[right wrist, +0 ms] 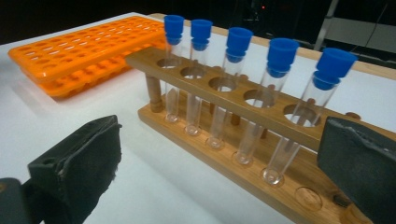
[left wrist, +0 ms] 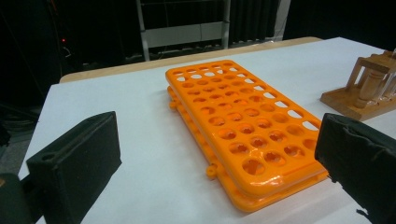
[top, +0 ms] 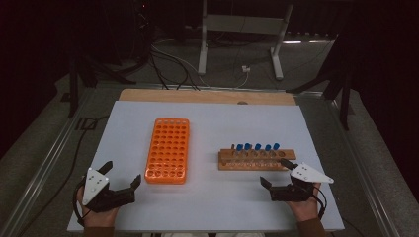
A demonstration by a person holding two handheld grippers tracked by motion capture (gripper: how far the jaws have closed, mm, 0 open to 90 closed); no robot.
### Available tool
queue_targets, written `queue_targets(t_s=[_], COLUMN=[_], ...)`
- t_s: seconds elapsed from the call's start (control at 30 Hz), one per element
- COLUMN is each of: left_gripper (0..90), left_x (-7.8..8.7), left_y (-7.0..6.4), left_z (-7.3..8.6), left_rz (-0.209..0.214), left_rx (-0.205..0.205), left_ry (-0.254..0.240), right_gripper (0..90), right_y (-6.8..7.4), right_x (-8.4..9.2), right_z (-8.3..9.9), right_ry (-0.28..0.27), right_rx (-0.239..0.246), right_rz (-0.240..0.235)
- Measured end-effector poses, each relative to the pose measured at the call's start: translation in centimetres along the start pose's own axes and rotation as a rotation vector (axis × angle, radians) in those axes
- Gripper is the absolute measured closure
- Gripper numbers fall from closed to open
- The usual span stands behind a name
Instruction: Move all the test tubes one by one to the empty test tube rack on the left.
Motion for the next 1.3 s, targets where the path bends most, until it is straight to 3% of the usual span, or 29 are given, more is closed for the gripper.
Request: queue_targets(t_s=[0.27, 0.33, 0.6, 0.73, 0.9, 1.17, 1.3], left_gripper=[1.4, 1.5, 1.5, 1.5, 1.5, 1.7, 1.7], left_x=[0.2, 0.1, 0.1, 0.0, -0.3, -0.6, -0.6], left_y=[0.0, 0.0, 0.2, 0.2, 0.0, -0.3, -0.3], left_z=[-0.1, -0.1, 0.1, 0.2, 0.3, 0.5, 0.5], left_rz=[-0.012, -0.013, -0.033, -0.037, -0.026, -0.002, -0.001], left_rx=[-0.003, -0.002, 0.012, 0.010, 0.002, -0.008, -0.010], left_ry=[-0.006, -0.007, -0.004, 0.005, 0.014, 0.028, 0.032], right_gripper=[0.0, 0.0, 0.3, 7.5, 27.2, 51.1, 60.3], right_y=[-0.4, -0.5, -1.4, -2.3, -3.6, -4.3, -4.6], right_x=[0.7, 1.0, 2.0, 1.7, 0.6, -1.4, -2.1], right_z=[-0.4, -0.7, -3.2, -4.1, -5.0, -5.0, -4.8], right_ry=[-0.029, -0.042, -0.059, -0.017, 0.019, 0.085, 0.101], right_rx=[-0.011, -0.005, -0.049, -0.061, -0.092, -0.059, -0.063], right_rz=[0.012, 0.040, 0.049, 0.056, 0.069, 0.119, 0.113])
Point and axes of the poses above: each handheld gripper's, and its own axes: x roughly backward along the jaws, z roughly out of its underside, y roughly to its left, the point moved 4 cm from there along -x, roughly forward along the jaws, and after that the axes turned 10 degrees about -x, right-handed, at the moved point
